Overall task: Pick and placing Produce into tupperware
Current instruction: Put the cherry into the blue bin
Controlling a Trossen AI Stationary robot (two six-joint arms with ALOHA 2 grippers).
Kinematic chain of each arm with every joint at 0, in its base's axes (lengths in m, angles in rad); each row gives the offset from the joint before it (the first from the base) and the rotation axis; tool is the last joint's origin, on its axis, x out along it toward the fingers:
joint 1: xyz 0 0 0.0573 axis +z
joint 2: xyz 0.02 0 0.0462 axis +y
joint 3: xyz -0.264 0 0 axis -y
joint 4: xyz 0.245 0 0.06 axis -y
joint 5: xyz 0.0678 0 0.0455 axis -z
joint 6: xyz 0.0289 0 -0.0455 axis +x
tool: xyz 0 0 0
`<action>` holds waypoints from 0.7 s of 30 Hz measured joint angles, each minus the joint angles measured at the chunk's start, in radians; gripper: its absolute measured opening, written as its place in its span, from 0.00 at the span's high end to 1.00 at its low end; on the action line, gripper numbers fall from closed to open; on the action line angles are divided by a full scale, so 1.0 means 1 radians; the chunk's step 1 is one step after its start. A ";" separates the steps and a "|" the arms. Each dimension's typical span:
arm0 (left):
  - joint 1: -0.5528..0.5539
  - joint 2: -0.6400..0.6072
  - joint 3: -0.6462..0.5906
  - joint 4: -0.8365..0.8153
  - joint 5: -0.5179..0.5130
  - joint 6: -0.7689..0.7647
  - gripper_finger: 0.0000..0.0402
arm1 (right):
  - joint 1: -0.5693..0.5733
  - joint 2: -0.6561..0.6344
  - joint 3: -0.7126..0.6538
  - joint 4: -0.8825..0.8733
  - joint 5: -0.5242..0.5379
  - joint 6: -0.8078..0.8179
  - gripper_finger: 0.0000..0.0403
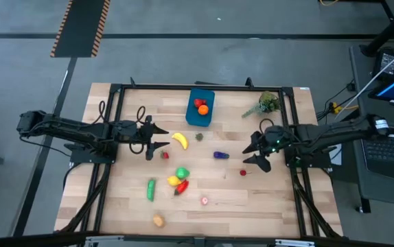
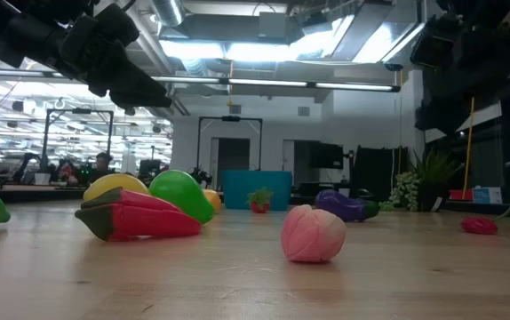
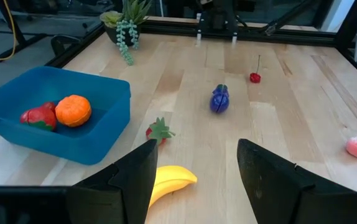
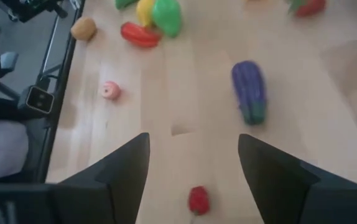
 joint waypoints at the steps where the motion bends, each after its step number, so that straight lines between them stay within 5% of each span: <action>1: 0.000 0.000 0.000 0.000 0.000 0.000 0.47 | 0.018 0.020 0.017 -0.006 0.009 0.013 0.40; 21: 0.000 0.000 0.000 -0.004 0.000 0.000 0.47 | 0.188 0.463 0.436 -0.520 0.050 0.261 0.44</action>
